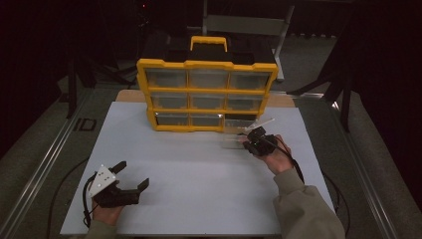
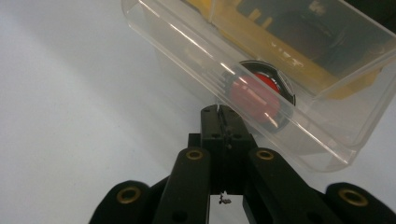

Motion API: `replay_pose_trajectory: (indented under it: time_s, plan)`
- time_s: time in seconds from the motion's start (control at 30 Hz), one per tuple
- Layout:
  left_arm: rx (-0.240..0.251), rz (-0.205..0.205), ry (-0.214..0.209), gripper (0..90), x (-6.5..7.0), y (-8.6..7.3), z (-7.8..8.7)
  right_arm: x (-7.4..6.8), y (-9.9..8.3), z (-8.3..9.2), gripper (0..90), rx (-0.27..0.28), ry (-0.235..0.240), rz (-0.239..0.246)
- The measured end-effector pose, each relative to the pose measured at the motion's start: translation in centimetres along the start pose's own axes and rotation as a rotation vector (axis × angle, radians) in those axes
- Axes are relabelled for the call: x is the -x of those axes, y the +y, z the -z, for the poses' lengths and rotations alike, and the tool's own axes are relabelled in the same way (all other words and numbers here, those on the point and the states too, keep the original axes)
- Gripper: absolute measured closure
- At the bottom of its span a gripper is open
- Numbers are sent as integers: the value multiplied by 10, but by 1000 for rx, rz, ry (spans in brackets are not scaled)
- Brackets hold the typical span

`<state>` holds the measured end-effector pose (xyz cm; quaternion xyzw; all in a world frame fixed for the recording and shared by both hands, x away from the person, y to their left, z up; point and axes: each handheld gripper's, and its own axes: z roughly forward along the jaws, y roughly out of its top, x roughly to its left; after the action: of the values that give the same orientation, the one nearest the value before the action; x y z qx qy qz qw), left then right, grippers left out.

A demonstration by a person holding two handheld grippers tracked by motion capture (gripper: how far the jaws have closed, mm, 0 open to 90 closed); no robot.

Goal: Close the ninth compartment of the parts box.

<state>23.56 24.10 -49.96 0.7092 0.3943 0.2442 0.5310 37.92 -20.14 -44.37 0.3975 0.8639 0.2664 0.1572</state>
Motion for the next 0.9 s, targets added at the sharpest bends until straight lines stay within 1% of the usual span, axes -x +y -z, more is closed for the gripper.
replay_pose_trajectory:
  time_s: [0.6,0.9]
  plan:
    - [-1,0,1,0,0,0,0,3,7,-4,900,6,-8,1]
    - [0,0,1,0,0,0,0,6,9,-5,899,11,-8,-7]
